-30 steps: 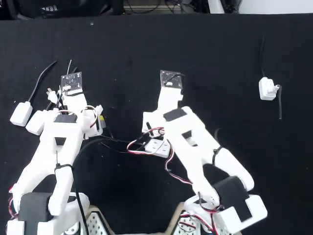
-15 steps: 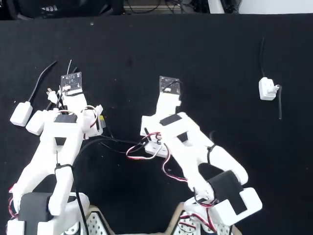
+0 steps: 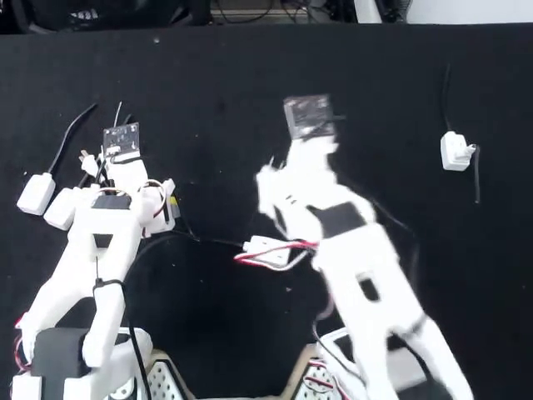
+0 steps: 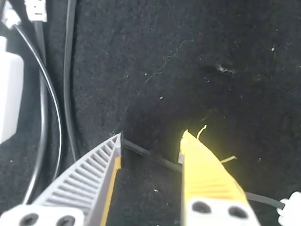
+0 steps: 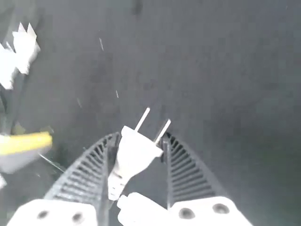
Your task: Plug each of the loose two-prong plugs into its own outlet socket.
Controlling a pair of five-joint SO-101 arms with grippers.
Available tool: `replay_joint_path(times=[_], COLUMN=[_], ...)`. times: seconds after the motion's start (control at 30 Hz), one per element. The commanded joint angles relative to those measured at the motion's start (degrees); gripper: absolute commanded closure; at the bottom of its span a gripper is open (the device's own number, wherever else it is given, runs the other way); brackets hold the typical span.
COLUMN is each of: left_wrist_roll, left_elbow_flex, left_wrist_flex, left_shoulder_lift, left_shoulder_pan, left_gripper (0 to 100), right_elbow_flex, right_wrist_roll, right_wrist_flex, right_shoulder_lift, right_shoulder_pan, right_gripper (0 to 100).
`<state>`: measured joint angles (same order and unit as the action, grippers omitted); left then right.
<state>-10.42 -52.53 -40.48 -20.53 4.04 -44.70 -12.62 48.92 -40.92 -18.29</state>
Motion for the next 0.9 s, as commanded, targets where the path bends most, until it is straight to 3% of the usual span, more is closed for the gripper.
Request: replay_joint_path(times=[0.0,0.13,0.27,0.5,0.7,0.87], left_wrist_roll=[-0.6,-0.6,-0.6,-0.6,-0.6,-0.6], left_elbow_flex=[0.2,0.1,0.1,-1.3,-1.2,-1.2], left_wrist_flex=[0.7,0.7,0.7,1.1,1.1,1.1], left_shoulder_lift=[-1.3,-1.2,-1.2,-1.8,-1.8,-1.8], left_shoulder_pan=[0.1,0.1,0.4,0.0,0.0,0.2], left_gripper=[80,80,80,80,80,80], right_elbow_flex=[15.4,30.8,37.1,34.2,22.5,7.9], right_wrist_roll=[4.0,10.9,18.7,51.3,81.8,85.4], right_wrist_flex=[12.0,25.2,33.4,36.5,33.1,13.5], right_shoulder_lift=[-8.4,-4.2,3.8,15.3,19.5,21.2], right_shoulder_pan=[5.1,9.1,11.1,18.5,22.2,21.8], right_gripper=[98.8,98.8,98.8,98.8,98.7,98.7])
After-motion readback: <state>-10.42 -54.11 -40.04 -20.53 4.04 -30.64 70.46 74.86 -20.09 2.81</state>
